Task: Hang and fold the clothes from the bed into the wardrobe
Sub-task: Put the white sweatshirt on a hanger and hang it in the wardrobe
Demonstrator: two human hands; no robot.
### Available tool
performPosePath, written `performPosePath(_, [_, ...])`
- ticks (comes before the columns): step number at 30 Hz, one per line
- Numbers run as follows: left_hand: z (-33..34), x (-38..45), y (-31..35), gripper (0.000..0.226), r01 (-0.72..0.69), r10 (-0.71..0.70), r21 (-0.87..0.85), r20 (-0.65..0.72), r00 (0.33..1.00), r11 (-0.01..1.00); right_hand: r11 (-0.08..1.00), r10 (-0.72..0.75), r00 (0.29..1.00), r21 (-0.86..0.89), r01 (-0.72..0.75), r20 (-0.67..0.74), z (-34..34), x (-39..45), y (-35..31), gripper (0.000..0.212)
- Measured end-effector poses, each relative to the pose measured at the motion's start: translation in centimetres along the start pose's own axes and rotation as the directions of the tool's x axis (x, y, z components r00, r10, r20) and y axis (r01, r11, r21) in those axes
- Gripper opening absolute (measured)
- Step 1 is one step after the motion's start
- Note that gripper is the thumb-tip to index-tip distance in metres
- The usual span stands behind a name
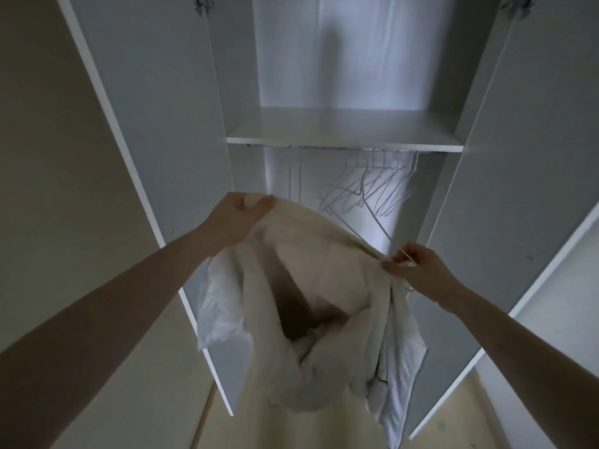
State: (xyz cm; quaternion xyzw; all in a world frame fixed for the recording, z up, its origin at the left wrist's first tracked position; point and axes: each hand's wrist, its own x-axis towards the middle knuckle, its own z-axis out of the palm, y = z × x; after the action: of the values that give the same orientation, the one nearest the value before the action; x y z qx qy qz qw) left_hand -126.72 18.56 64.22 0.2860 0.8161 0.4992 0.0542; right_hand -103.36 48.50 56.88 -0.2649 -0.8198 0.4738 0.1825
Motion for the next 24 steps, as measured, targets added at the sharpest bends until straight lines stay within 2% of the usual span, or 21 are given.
performPosePath(2, [-0.5, 1.9, 2.4, 0.047, -0.075, 0.076, 0.027, -0.028, 0.997, 0.997, 1.0, 0.0, 0.998, 0.0, 0.0, -0.063, -0.5, -0.9, -0.8, 0.03])
performPosePath(5, [0.1, 3.8, 4.5, 0.05, -0.177, 0.167, 0.146, 0.077, 0.983, 0.973, 0.997, -0.071, 0.986, -0.002, 0.071, -0.15, -1.9, -2.8, -1.9, 0.032])
performPosePath(9, [0.2, 5.7, 4.2, 0.043, -0.189, 0.144, 0.282, 0.172, 0.974, 0.941, 0.986, -0.167, 0.968, -0.048, 0.161, -0.188, -3.8, -6.4, -2.9, 0.029])
performPosePath(14, [-0.2, 7.5, 2.8, 0.04, -0.214, 0.078, 0.488, 0.284, 0.956, 0.846, 0.987, -0.15, 0.973, -0.085, 0.137, -0.175, -5.2, -10.3, -2.8, 0.03])
performPosePath(19, [-0.6, 8.4, 1.2, 0.052, -0.114, 0.002, 0.561, 0.197, 0.98, 0.82, 0.985, -0.128, 0.981, -0.133, 0.109, -0.145, -6.4, -12.3, -2.4, 0.028])
performPosePath(24, [-1.8, 8.7, 1.1, 0.044, -0.144, 0.067, 0.525, 0.163, 0.984, 0.839, 0.977, -0.124, 0.987, -0.185, 0.104, -0.099, -5.1, -11.7, -2.2, 0.03])
